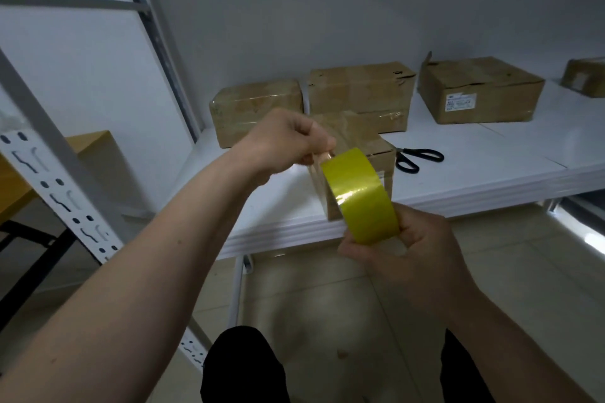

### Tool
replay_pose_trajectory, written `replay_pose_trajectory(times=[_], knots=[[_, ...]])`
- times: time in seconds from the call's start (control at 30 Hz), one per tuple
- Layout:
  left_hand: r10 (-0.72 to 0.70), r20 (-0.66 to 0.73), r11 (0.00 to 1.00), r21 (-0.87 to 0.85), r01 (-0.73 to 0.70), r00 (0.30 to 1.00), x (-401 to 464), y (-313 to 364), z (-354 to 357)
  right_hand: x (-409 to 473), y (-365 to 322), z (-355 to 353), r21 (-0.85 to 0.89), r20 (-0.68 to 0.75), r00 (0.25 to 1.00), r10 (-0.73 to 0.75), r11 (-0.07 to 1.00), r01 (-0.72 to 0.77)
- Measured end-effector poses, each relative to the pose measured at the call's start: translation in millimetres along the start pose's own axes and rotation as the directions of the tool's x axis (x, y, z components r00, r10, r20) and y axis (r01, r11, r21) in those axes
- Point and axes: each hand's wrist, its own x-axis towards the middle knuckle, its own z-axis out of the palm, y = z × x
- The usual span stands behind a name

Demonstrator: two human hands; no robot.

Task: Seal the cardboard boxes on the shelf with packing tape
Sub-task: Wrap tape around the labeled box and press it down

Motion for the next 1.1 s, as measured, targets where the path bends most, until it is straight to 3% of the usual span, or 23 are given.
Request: replay_pose_trajectory(times=[0.1, 0.23, 0.3, 0.43, 0.73, 1.1], knots=[[0.077, -0.087, 0.993, 0.099, -0.068, 0.993, 12, 5, 0, 3, -2, 4, 0.061, -0.092, 0.992, 0.090, 0.995, -0.085], [0.108, -0.086, 0.981, 0.171, -0.093, 0.990, 25, 7, -1, 3, -5, 3, 0.129, -0.094, 0.983, 0.156, 0.981, -0.144], [0.095, -0.116, 0.988, 0.130, -0.080, 0.989, 30, 9, -6, 2, -4, 3, 0.149, -0.075, 0.977, 0.198, 0.971, -0.185], [0.047, 0.031, 0.993, 0.103, -0.050, 0.998, 32, 10, -13, 4, 1, -1, 0.195, -0.064, 0.982, 0.179, 0.967, -0.164], [-0.011, 0.032, 0.993, -0.119, 0.015, 0.999, 31, 3, -12, 6, 4, -5, 0.141, -0.075, 0.990, 0.116, 0.984, -0.104], [-0.088, -0.009, 0.990, 0.113, 0.088, 0.996, 48, -8, -1, 9, -4, 9, 0.248, -0.050, 0.952, 0.302, 0.927, -0.281]])
